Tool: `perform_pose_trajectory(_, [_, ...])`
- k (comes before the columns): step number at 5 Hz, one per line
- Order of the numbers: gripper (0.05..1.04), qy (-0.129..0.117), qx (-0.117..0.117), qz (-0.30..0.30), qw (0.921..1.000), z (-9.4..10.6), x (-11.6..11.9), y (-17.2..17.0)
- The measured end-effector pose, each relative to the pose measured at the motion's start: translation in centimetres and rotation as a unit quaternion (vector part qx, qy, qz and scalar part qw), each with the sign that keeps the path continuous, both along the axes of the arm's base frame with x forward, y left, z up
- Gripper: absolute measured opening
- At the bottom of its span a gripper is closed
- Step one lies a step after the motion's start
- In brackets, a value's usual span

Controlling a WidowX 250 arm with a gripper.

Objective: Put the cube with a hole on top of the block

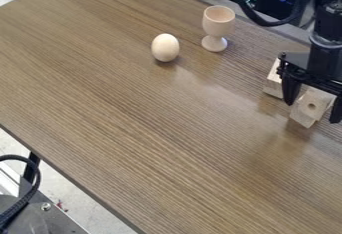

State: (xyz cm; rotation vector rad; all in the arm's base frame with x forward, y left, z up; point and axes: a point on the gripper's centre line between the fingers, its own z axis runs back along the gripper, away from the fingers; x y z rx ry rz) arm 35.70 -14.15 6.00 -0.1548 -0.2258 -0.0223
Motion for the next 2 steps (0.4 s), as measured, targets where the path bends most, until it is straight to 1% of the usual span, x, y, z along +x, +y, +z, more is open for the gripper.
perform_pose_trajectory(1, [0.972, 0.023, 0.008, -0.001, 0.9997, -1.65, -0.64, 0.17])
perform_pose_trajectory(2, [0.699, 0.025, -0.012, -0.003, 0.9996, -2.21, -1.01, -0.36])
